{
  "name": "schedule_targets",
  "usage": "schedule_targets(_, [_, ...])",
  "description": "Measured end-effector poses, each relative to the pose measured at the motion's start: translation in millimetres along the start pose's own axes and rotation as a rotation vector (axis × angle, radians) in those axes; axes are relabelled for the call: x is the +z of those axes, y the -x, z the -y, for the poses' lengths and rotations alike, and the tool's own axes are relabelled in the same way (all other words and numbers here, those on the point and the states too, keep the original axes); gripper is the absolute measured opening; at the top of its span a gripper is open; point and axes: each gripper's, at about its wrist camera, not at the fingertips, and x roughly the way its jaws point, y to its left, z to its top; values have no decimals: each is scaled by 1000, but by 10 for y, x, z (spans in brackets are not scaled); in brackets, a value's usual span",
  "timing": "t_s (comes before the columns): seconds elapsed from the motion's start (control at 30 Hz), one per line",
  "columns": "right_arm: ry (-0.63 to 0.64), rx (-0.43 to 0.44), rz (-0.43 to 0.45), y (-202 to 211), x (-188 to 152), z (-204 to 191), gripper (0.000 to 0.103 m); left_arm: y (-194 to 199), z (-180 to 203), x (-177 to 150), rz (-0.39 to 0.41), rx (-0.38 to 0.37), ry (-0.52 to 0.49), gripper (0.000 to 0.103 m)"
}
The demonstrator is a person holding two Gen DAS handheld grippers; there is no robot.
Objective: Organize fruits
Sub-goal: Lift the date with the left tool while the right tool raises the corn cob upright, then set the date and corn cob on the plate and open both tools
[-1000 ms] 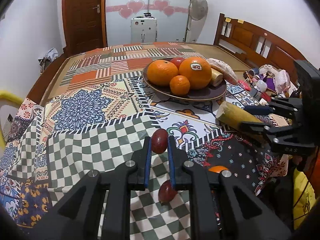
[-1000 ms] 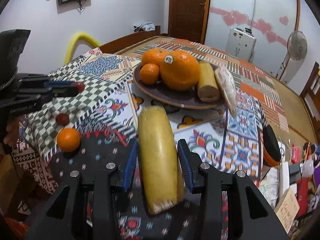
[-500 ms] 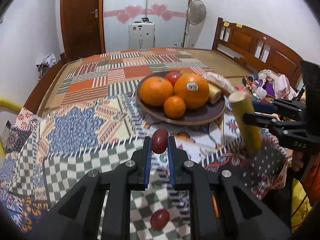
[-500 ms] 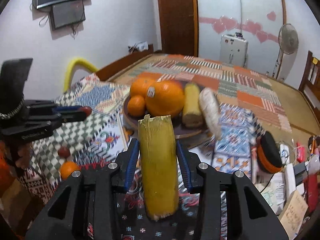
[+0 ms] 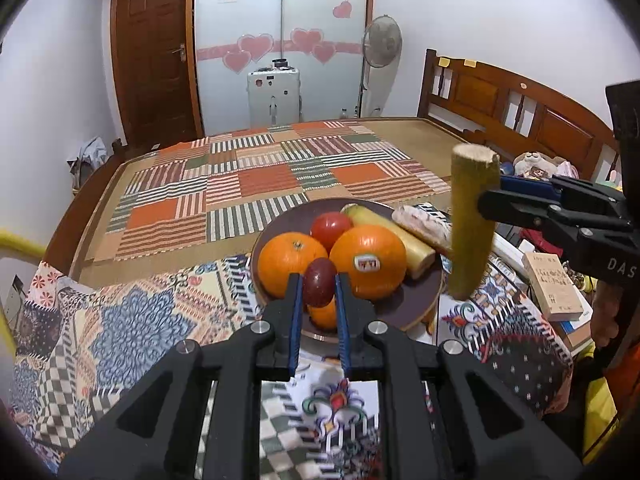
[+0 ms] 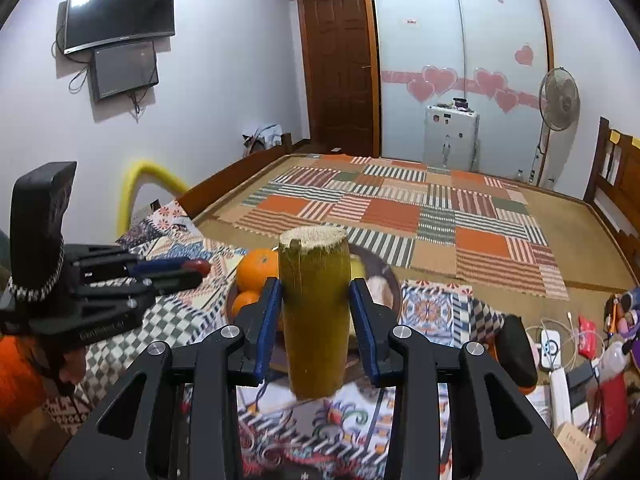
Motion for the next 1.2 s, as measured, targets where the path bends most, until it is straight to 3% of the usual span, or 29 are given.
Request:
schedule_targets(0.17, [-4,-15,-21,-227,98,48,29,-201,18,139,-20,-12,-3,15])
schedule_targets(0.23, [-16,-7,-21,-269,146,85,8,-287,33,179,-32,-20,-6,15])
schedule_targets(0.27, [-28,0,-21,-278,171,110,3,-330,27,199,-37,-22,-7,15])
schedule_targets(0.4, [-42,18,-47,-404,235,173,3,-529,54,283,-54,-20,-17,15])
schedule_targets(0.57, [-18,4,-117,-601,48,161,4,-701,72,361,-66,-22,-15,15])
schedule_targets(0.83, [-31,13,-120,-588,64,177,8,-864,66,407,-85,-1,-4,15])
schedule_targets(0.9, [-33,15,-120,-600,69,172,15,-884,55,409,-90,2,5,16])
schedule_targets(1.0, [-31,9,-122,-624,43,180,22,-906,35,408,-95,8,13,19])
schedule_targets(1.2, [-27,8,-118,-588,21,156,27,-890,-23,399,-92,35,35,37])
